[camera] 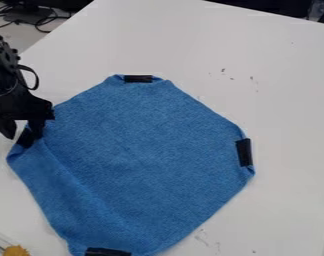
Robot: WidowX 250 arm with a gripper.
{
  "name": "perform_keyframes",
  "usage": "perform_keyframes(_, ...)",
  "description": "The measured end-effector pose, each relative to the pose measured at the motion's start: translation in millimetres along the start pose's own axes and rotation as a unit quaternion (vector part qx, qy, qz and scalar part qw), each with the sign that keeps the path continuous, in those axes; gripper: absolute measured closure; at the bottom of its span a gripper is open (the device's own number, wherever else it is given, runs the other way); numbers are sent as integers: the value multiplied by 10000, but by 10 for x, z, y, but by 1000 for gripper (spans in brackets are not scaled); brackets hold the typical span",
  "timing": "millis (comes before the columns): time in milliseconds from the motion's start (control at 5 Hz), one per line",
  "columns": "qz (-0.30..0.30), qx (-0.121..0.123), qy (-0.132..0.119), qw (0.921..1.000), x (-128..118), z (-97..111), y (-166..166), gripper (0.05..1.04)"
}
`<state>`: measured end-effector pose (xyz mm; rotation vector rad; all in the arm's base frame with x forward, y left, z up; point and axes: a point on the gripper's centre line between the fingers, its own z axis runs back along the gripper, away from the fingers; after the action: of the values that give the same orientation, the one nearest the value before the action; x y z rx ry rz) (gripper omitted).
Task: Unfold the cloth from top right to bottom left
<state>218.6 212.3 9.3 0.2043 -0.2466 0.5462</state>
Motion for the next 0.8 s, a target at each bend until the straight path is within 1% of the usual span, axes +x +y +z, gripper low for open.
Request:
perform_keyframes(200,-10,105,6,9999,-30,1,104,70)
perform_keyframes(400,-15,254,58,9997,-70,9,254,71)
perform_keyframes(600,87,380,80,9992,-154,69,399,77)
perform_keyframes(800,110,324,-20,9994,-153,99,409,80)
